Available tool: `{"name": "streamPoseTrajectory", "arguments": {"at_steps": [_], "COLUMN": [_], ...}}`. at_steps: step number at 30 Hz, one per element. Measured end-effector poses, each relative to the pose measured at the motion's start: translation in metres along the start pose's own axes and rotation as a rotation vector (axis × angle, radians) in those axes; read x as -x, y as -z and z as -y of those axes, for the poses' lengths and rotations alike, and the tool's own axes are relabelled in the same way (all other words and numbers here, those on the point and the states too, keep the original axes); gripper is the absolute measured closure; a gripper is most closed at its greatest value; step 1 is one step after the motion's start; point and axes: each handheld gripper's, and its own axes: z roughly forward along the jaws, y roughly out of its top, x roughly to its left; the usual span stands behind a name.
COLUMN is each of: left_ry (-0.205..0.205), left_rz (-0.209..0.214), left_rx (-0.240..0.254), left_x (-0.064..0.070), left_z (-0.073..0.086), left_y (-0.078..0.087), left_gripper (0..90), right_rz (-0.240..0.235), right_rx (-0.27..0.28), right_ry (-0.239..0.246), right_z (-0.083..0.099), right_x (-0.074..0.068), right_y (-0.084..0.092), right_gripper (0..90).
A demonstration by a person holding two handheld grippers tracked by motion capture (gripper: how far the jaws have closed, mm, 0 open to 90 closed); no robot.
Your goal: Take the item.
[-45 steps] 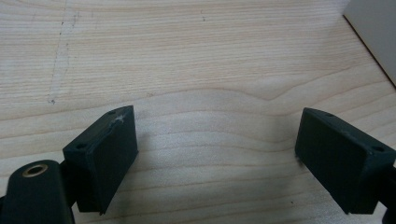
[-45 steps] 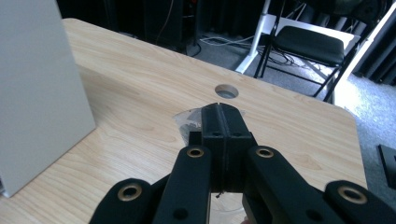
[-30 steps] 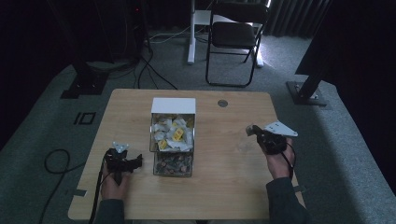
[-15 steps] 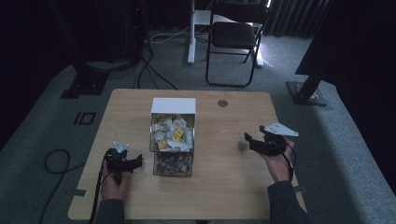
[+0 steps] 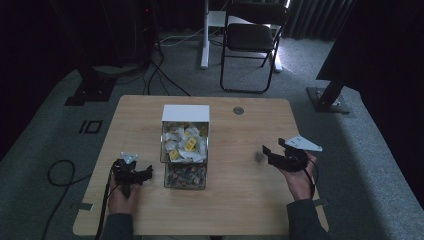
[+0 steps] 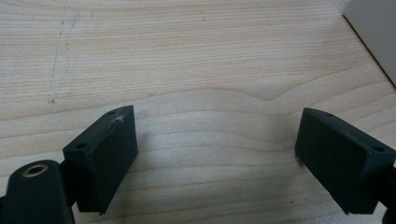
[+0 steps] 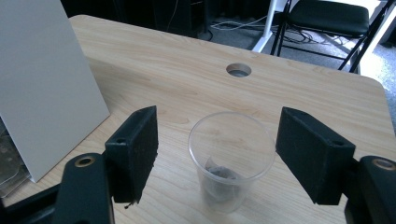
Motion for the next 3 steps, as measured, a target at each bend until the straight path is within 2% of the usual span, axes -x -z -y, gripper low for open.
{"name": "streamPoseTrajectory", "arguments": {"at_steps": [3], "left_ry": [0.000], "left_rz": [0.000], "left_rx": [0.000], "left_x": [0.0000], "left_z": [0.0000], "left_y": [0.0000], "left_gripper": [13.4], "right_rz": [-0.001], "right_rx": [-0.001], "right_ry": [-0.002], "right_z": [0.0018], "right_x": [0.0003], "right_y": [-0.0011], "right_gripper": [29.7]}}
